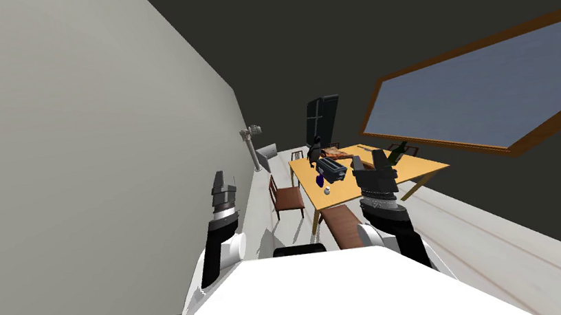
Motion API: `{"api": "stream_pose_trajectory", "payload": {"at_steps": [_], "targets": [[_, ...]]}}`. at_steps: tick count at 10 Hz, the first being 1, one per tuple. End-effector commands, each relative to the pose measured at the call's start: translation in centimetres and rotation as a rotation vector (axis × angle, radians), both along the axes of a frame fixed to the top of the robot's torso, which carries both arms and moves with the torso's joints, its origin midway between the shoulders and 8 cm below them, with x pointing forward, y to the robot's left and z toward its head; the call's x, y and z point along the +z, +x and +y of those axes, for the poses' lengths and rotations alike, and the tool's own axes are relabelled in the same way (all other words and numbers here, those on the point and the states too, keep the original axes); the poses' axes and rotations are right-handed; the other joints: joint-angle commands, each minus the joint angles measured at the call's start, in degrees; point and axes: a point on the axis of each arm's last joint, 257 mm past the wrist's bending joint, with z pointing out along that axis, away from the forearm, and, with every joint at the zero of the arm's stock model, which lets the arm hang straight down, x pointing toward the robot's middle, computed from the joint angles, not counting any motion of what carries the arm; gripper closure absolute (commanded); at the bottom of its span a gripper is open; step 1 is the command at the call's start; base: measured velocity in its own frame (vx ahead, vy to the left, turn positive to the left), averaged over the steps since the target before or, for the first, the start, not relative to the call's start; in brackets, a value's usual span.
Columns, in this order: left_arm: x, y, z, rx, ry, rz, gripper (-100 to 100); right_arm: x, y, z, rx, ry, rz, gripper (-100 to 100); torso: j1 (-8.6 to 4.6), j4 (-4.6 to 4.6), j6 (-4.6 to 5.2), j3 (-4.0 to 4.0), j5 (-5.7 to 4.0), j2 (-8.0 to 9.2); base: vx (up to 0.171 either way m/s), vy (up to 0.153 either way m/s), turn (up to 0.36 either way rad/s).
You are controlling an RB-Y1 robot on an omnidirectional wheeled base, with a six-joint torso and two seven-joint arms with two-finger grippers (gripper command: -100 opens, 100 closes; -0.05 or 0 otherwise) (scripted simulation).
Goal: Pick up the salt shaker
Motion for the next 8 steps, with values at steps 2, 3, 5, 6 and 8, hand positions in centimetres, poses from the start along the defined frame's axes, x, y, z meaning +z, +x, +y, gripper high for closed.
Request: {"api": "stream_pose_trajectory", "payload": {"at_steps": [2, 3, 5, 6, 8], "targets": [[0.0, 0.0, 0.0, 0.000, 0.000, 0.000, 0, -1.5, 1.6, 1.4, 0.023, -0.067, 0.054, -100, -0.04, -0.01, 0.00, -0.03, -0.01, -0.05, 0.022, -0.010, -0.032], [0.0, 0.0, 0.0, 0.000, 0.000, 0.000, 0, -2.4, 2.4, 1.9, 0.030, -0.095, 0.081, -100, -0.06, -0.02, 0.00, -0.06, -0.02, -0.11, 0.036, -0.018, -0.028], [0.0, 0.0, 0.0, 0.000, 0.000, 0.000, 0, -4.7, 4.1, 2.9, 0.038, -0.157, 0.147, -100, -0.08, -0.04, 0.00, -0.09, -0.02, -0.16, 0.035, -0.015, -0.040], [0.0, 0.0, 0.0, 0.000, 0.000, 0.000, 0, -6.1, 5.0, 3.4, 0.039, -0.192, 0.186, -100, -0.08, -0.04, 0.00, -0.09, -0.02, -0.15, 0.021, -0.018, -0.044], [0.0, 0.0, 0.0, 0.000, 0.000, 0.000, 0, -7.7, 6.0, 3.8, 0.039, -0.228, 0.228, -100, -0.07, -0.02, 0.00, -0.06, -0.02, -0.10, 0.014, -0.011, -0.028]]}}
